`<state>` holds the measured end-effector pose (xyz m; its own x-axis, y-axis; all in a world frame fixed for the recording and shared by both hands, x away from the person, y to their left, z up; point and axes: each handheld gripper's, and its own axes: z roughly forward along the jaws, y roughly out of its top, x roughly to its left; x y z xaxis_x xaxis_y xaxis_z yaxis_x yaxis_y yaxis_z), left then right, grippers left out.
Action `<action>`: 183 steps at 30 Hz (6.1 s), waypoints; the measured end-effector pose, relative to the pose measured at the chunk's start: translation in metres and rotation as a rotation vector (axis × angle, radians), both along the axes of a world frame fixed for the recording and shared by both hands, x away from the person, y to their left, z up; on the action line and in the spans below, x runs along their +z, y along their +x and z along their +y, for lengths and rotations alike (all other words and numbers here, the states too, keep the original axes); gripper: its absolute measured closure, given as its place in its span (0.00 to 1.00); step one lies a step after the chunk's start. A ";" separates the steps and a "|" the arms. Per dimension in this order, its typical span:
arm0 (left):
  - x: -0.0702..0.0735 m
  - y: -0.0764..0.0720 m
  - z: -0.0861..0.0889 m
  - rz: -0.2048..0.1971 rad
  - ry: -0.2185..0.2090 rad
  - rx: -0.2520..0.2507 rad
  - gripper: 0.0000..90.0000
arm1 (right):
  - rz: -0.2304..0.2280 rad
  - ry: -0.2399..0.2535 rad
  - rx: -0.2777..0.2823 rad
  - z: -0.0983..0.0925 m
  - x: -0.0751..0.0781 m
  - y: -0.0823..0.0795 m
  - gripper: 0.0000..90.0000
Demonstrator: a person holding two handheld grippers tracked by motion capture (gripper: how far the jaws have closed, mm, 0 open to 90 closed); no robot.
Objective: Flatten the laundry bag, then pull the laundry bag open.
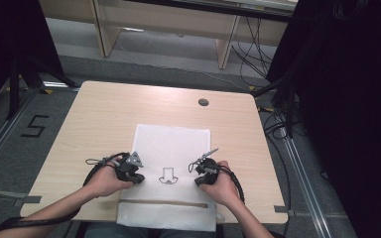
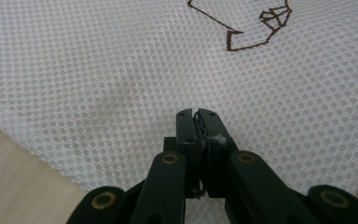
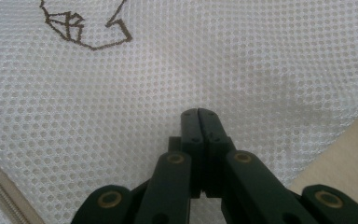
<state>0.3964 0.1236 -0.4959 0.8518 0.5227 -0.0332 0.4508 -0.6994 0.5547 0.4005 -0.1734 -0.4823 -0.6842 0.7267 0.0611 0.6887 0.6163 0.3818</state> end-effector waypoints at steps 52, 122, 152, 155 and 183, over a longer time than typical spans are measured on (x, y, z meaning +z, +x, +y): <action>0.009 0.001 0.002 -0.126 -0.231 0.142 0.46 | -0.140 0.200 -0.227 -0.053 0.028 0.002 0.64; 0.024 -0.029 -0.061 -0.085 -0.336 -0.163 0.64 | 0.171 0.054 -0.102 -0.026 0.004 -0.036 1.00; -0.009 -0.036 -0.147 -0.037 -0.284 -0.349 0.74 | 0.161 0.079 -0.107 -0.031 0.001 -0.037 1.00; -0.011 -0.036 -0.148 -0.039 -0.285 -0.342 0.74 | 0.165 0.075 -0.116 -0.030 0.002 -0.038 1.00; -0.010 -0.036 -0.155 -0.044 -0.270 -0.349 0.76 | 0.172 0.024 -0.140 -0.036 0.007 -0.041 1.00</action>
<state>0.3609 -0.0315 -0.5061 0.9793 0.1814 -0.0893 0.1858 -0.6328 0.7517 0.3596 -0.2091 -0.4751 -0.5548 0.8107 0.1872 0.8232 0.5022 0.2647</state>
